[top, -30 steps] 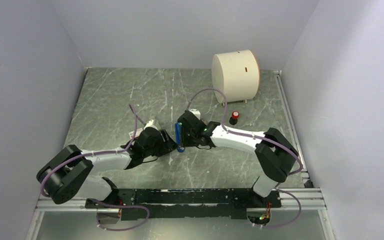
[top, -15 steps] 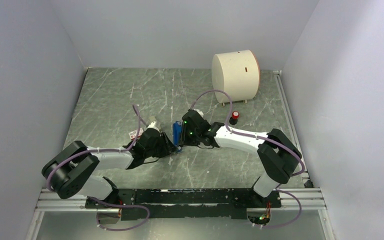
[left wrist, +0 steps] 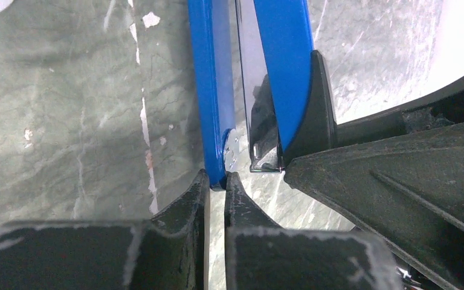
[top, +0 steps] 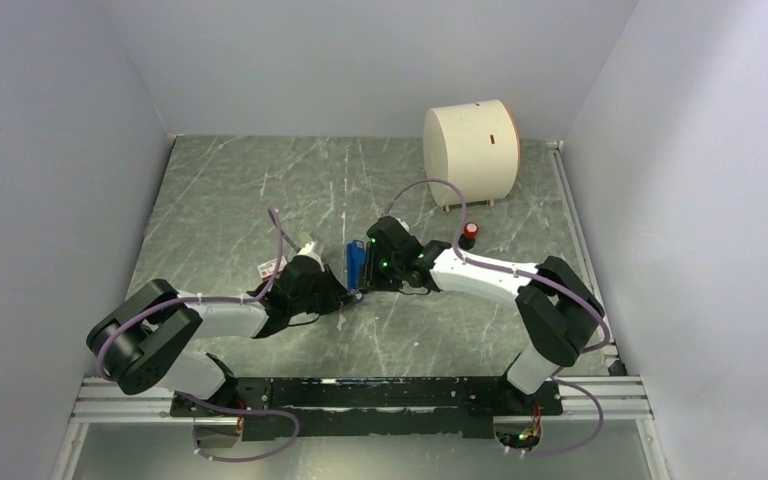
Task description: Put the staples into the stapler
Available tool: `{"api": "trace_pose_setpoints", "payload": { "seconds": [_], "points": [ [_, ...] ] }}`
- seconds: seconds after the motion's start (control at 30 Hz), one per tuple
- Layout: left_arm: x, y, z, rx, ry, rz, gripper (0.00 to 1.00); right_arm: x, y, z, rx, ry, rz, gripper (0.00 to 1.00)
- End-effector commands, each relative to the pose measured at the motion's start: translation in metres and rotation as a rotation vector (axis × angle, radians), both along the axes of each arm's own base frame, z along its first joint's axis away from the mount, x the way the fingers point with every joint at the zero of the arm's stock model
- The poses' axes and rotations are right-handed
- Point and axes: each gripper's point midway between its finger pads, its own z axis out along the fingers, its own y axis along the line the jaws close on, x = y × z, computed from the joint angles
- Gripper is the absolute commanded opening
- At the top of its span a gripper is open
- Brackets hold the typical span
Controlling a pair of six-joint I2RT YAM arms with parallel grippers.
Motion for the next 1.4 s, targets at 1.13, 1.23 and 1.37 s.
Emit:
{"api": "trace_pose_setpoints", "payload": {
  "seconds": [1.13,1.23,1.37],
  "points": [
    [-0.032,0.009,-0.033,0.015,0.078,-0.068,0.05,0.181,0.001,0.098,-0.108,-0.52,-0.183,0.17],
    [-0.034,0.01,-0.035,0.012,0.089,-0.069,0.05,0.191,0.007,0.098,-0.092,-0.539,-0.186,0.18],
    [-0.035,0.011,-0.038,0.012,0.1,-0.066,0.05,0.199,0.014,0.097,-0.076,-0.556,-0.176,0.19]
  ]
}}
